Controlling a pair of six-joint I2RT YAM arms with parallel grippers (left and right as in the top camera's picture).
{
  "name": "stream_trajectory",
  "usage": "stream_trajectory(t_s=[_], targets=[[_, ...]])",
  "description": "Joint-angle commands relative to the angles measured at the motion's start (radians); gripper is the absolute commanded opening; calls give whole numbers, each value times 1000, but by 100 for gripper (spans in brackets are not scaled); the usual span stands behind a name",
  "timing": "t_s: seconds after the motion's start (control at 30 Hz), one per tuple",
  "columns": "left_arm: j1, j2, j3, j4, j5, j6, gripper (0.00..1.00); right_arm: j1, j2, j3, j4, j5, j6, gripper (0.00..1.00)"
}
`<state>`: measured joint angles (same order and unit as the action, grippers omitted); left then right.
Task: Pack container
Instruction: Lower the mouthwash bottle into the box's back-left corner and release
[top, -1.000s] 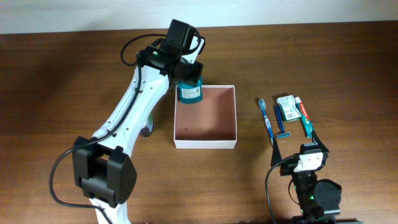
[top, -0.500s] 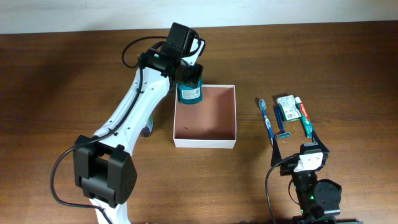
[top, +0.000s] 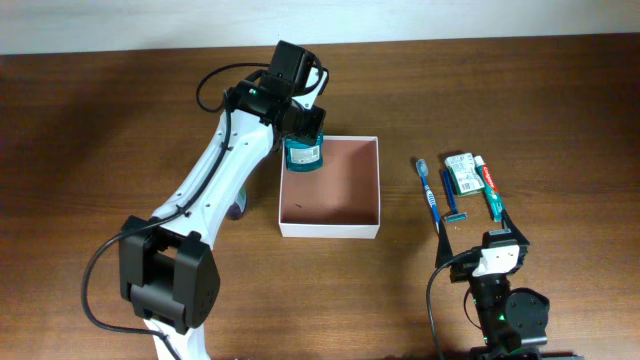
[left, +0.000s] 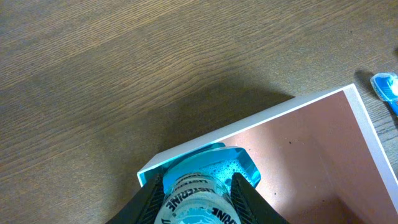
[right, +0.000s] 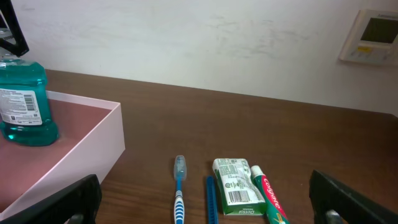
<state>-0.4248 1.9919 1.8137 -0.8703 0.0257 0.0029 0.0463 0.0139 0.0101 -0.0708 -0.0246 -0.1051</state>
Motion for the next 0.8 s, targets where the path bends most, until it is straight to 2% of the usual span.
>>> stream_trajectory(t_s=[0.0,0.63,0.67,0.73,0.77], targets=[[3,-10,4,14,-7,-9,25,-8,-10,-5,-4,-6,0,98],[3,-10,-64,69,-8,-5,26,-8,-10,-5,-4,-6,0,98],[3,-10,-64,69,-7,-5,27,-8,-11,-5,-4,-6,1,98],[3,-10,-64,69,-7,-6,40,-8,-10,-5,-4,-6,1,98],[3,-10,-64,69,-6,-6,51,-8,-10,-5,-4,-6,0,98]])
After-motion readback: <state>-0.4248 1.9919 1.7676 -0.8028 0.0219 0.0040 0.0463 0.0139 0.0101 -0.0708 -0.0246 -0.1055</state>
